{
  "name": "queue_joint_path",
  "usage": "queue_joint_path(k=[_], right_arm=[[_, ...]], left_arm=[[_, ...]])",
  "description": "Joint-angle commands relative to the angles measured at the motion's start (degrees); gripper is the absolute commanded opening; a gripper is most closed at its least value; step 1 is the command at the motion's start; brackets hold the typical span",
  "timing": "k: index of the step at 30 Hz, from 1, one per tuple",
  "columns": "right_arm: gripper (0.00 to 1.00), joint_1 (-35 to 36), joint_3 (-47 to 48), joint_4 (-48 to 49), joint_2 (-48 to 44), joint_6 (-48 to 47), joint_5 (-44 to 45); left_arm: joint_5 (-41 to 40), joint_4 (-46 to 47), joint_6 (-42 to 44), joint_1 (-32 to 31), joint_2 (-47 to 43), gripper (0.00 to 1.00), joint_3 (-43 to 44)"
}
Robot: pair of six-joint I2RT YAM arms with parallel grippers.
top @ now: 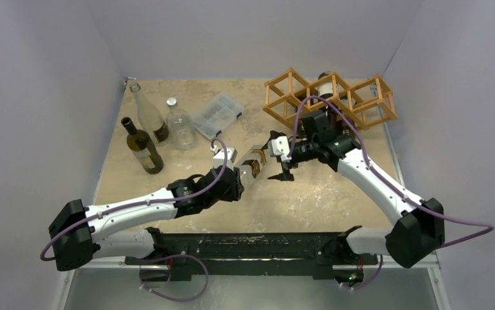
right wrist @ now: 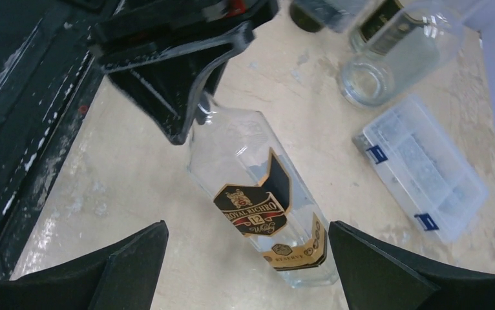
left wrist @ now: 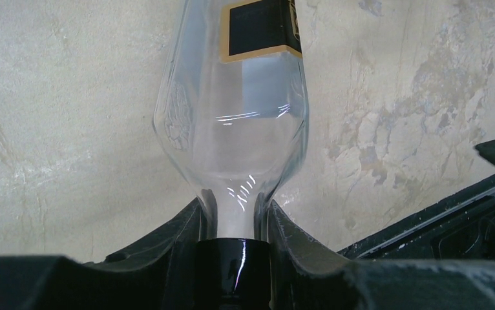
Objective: Take the wine bottle off the wine rack
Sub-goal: Pick up the wine bottle from the wine rack.
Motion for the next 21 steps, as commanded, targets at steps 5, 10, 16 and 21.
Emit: queue_joint_path(k=[5,10,16,21], right_arm=[[0.99,2.7,-2.3,5.5,0.2,-10.1,-3.5],[0.99,4.1,-7.0,12.6,-0.7,-6.3,-0.3],[0.99,6.5,-13.0,20.5,-0.9,-3.7,2.3],[0.99,7.7,-15.5,25.7,-0.4,-1.4,5.3]], left_arm=[[4.6,-6.0,2.3,0.2,0.4,0.0,8.3],[7.6,-7.1,2.3,0.7,1.1,0.0,10.4],[9.4,-8.7,2.0,1.1,1.7,0.0,12.4],[10.6,-9.4,2.1,1.3,2.0,0.0,13.8]])
